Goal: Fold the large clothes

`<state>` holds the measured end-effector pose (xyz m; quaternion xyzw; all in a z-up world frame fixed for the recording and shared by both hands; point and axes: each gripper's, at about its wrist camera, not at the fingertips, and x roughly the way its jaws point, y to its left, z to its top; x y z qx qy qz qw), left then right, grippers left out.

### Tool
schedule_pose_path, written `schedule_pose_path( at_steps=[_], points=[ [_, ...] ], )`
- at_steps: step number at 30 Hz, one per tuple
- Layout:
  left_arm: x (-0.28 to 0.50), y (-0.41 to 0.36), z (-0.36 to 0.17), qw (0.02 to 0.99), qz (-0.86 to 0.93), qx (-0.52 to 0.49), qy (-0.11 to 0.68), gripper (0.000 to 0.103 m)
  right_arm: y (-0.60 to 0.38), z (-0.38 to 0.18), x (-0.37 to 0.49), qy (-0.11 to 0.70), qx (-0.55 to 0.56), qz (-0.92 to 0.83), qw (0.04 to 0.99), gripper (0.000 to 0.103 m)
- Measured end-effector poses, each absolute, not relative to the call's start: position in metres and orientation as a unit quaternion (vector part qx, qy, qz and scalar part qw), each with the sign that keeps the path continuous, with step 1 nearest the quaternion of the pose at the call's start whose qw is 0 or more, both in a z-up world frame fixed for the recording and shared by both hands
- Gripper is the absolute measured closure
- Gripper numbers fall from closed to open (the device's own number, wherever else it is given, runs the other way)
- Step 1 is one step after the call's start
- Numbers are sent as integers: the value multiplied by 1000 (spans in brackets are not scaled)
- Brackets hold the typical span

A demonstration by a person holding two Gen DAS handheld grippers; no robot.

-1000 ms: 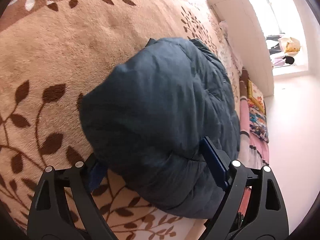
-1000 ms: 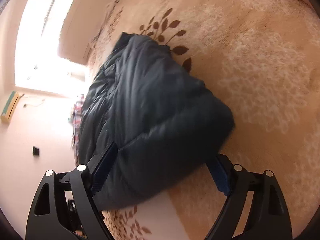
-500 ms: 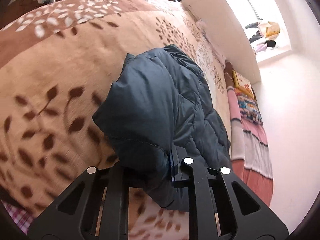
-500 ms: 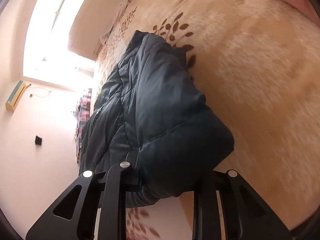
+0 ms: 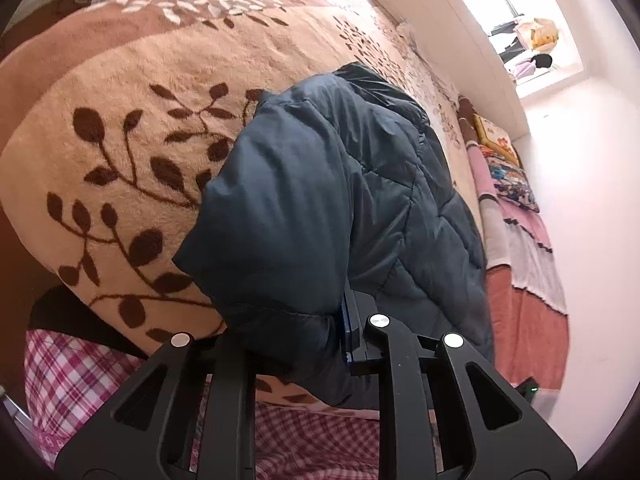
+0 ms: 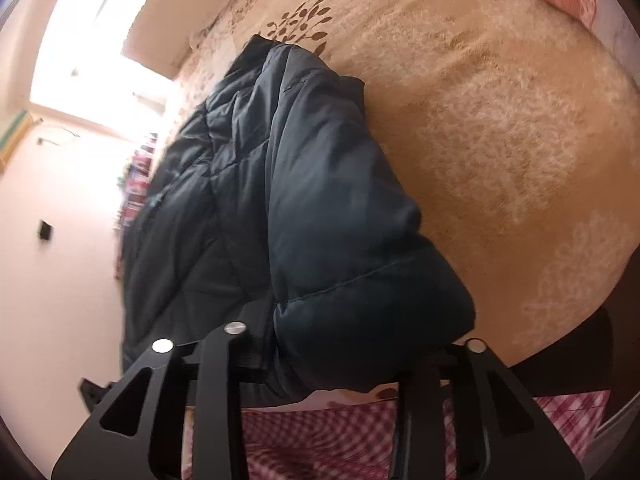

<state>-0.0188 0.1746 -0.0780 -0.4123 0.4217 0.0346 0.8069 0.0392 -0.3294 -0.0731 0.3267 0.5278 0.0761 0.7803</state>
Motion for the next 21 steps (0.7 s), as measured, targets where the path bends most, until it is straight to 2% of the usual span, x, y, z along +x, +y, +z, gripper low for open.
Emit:
schedule_pose_path(
  at_steps=[1,3,4,13,18,21],
  points=[
    [-18,173,-77,812,39,-402,422,83,-328,-70,39,530,315,69,785,60],
    [-15,171,-75,818,46,-386,424,78,-327,-68,39,532,299,54,790,47],
    [-15,169,-74,822,49,-377,424,76,-327,-64,36,533,286,43,795,45],
    [-14,165,-76,834,64,-342,429,56,-331,-25,-8,506,178,-13,844,43],
    [-16,156,-74,842,73,-317,430,44,-300,0,-4,468,110,0,877,43],
    [-17,155,-73,844,82,-311,429,42,-264,12,0,453,60,38,889,43]
  ],
)
